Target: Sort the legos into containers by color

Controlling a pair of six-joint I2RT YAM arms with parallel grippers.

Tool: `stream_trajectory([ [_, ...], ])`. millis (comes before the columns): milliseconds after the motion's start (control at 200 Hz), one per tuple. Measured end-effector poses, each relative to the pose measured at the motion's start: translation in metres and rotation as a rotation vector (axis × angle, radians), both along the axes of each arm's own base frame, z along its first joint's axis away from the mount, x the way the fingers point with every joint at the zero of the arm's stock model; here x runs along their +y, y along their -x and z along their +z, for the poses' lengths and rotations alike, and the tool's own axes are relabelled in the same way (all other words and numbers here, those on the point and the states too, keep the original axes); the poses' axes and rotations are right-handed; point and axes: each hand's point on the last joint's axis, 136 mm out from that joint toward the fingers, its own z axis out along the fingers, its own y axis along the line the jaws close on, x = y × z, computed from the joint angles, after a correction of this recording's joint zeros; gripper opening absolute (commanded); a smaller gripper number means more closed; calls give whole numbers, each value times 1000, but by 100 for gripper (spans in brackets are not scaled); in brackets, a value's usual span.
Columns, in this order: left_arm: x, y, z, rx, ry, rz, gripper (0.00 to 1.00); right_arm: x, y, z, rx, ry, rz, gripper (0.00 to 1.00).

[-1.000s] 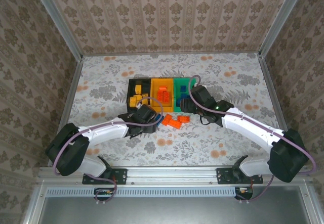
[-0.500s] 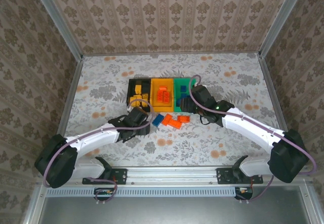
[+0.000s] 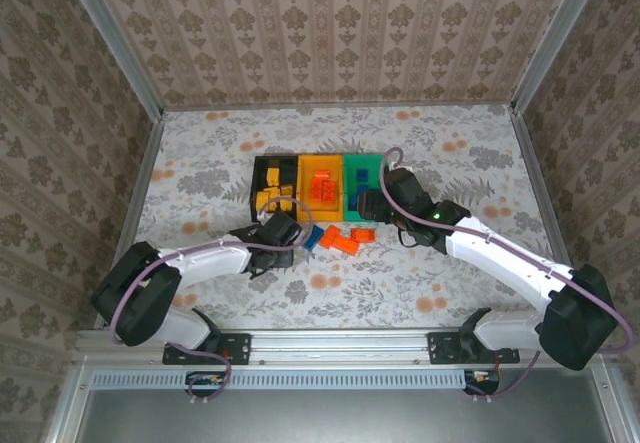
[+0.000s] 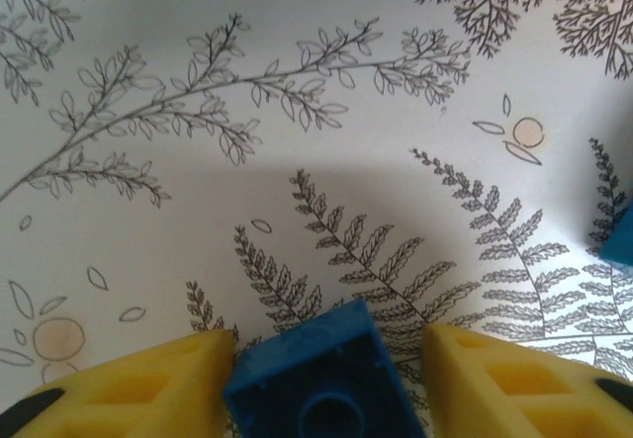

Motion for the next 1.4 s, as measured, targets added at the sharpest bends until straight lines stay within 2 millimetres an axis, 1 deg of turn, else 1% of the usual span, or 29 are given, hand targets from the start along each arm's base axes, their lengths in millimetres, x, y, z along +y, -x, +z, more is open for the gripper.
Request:
stream_trajectory([
  [155,0,-1,1,-7,0,3,39,0,0,0,-1,-1,0,81],
  [265,-1,-2,2,-8,1,0,37,-1,2,-1,2,1,-1,81],
  [350,-12,1,7,-5,20,-31,37,-4,5,-3,2,3,-3,81],
  [395,-23,3,12,-10,31,-60,36,-7,7,-4,0,1,-8,81],
  [445,-37,2,23,-24,49,-95,36,-10,10,-3,-7,-3,-14,81],
  [540,-69,-6,54,-73,105,-151,35,-17,16,-1,-20,-12,-35,81],
  [615,-98,-19,81,-122,153,-191,35,-24,21,-2,-27,-16,-49,81],
  [685,-125,-34,99,-153,185,-222,35,-31,26,-3,-35,-19,-69,81],
  [745,-146,-47,109,-171,201,-247,35,-38,30,-5,-39,-21,-85,82],
  [810,-168,-61,115,-182,206,-274,35,-46,35,-7,-37,-18,-102,82],
  [930,-210,-90,117,-198,204,-321,35,-55,40,-8,-39,-18,-127,82],
  [1010,-230,-106,112,-199,194,-340,36,-59,43,-7,-41,-21,-136,82],
  [1075,-242,-117,106,-194,184,-350,38,-61,45,-5,-43,-24,-140,82],
  [1135,-246,-125,99,-182,172,-350,42,-62,46,-3,-47,-28,-141,82],
  [1185,-247,-130,94,-173,160,-349,49,-63,47,-2,-50,-30,-141,83],
  [1290,-244,-138,91,-165,144,-346,60,-63,47,-2,-51,-33,-144,83],
  [1400,-243,-138,95,-167,148,-345,64,-63,47,-2,-52,-34,-145,83],
])
